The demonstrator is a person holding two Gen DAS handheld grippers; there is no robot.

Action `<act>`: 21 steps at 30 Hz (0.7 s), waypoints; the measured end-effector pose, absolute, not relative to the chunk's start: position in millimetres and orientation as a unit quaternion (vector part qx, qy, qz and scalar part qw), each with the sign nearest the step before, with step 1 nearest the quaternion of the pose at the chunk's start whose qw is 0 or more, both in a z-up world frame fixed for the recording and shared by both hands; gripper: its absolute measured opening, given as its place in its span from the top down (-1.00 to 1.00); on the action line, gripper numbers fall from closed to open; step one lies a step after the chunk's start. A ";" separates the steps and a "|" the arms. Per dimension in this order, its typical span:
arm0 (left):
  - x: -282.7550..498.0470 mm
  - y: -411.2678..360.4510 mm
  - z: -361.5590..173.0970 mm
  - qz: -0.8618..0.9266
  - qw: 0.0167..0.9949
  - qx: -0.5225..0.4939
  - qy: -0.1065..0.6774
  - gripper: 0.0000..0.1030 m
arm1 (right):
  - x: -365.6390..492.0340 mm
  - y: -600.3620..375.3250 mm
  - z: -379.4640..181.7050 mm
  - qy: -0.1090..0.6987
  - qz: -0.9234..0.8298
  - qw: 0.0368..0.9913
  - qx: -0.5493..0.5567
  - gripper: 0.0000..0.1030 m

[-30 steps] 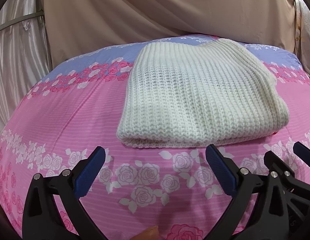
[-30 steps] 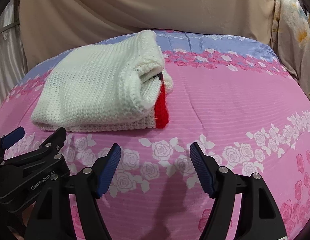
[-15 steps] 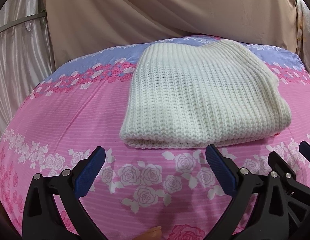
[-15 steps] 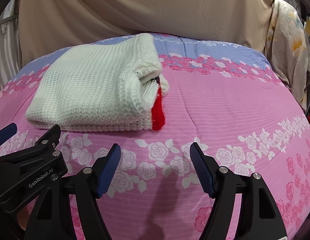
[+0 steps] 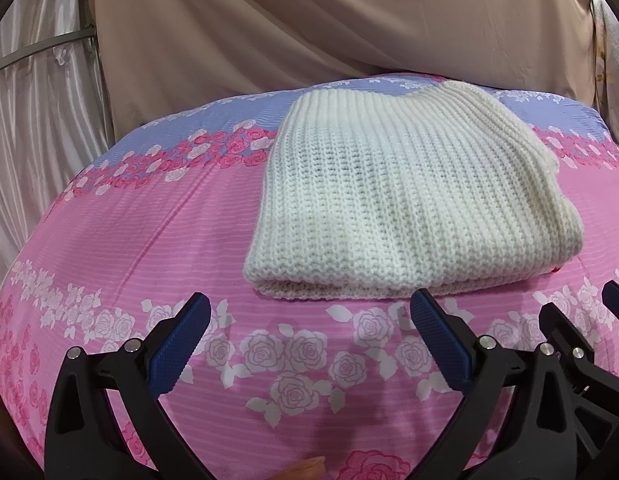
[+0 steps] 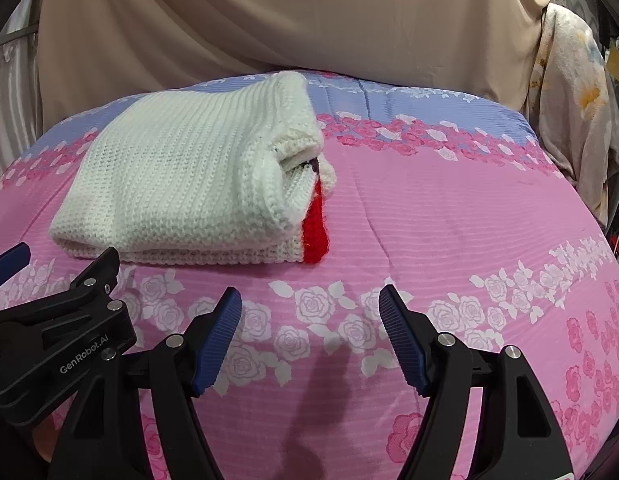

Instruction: Fold small clothes

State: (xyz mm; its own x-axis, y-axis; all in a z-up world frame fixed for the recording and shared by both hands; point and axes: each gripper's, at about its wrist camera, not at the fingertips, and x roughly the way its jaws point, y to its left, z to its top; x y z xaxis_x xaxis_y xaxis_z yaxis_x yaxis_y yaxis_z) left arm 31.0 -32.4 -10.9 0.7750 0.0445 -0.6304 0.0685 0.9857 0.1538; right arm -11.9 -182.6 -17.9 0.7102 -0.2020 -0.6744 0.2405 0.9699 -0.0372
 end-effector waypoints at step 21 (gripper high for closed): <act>28.5 -34.1 -9.3 -0.004 0.940 0.085 0.330 -0.90 | -14.8 -181.9 -16.1 0.356 -0.123 0.926 0.022 -0.35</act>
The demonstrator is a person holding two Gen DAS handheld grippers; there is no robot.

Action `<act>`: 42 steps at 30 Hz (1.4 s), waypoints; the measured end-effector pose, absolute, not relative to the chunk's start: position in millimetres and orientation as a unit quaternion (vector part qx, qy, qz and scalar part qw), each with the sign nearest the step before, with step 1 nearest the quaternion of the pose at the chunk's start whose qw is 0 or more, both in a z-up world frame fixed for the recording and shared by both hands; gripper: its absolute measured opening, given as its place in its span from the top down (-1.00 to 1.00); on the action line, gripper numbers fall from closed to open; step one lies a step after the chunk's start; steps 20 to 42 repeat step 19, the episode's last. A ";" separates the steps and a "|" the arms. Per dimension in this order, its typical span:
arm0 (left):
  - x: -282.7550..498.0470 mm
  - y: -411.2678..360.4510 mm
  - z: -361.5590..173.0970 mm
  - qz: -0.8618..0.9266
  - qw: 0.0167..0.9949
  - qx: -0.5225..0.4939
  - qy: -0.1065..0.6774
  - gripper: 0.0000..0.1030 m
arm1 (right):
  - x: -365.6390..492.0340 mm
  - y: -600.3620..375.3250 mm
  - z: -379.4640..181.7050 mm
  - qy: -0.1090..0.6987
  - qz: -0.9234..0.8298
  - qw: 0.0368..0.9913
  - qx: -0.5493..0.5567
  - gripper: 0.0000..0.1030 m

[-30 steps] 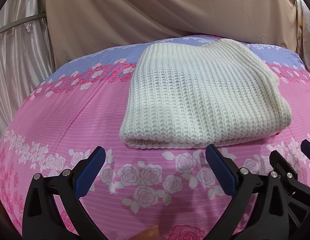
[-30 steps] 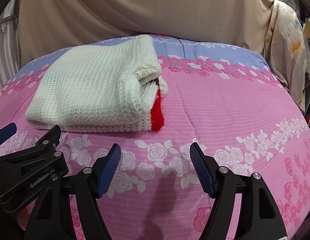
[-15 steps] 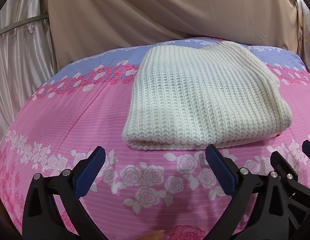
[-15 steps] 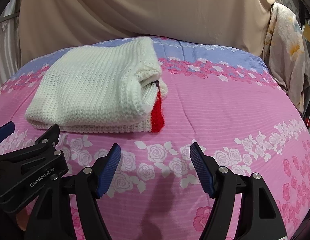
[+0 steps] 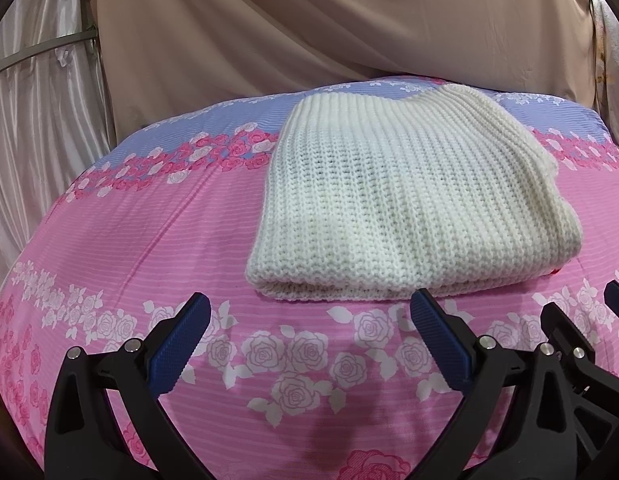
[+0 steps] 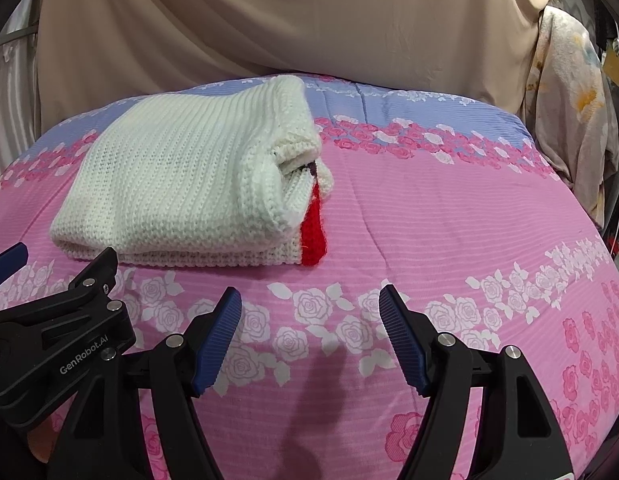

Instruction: Fold small clothes

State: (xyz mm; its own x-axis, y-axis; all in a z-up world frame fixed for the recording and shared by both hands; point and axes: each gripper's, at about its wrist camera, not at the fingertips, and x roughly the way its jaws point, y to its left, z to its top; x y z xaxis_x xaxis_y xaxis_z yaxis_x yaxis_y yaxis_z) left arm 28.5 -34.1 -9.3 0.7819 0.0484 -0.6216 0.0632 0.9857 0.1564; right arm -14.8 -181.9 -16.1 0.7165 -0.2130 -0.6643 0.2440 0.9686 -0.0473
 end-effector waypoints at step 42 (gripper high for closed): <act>26.7 -35.6 -8.0 -0.006 0.942 0.090 0.324 -0.81 | -15.7 -184.9 -16.8 0.355 -0.125 0.926 0.020 -0.35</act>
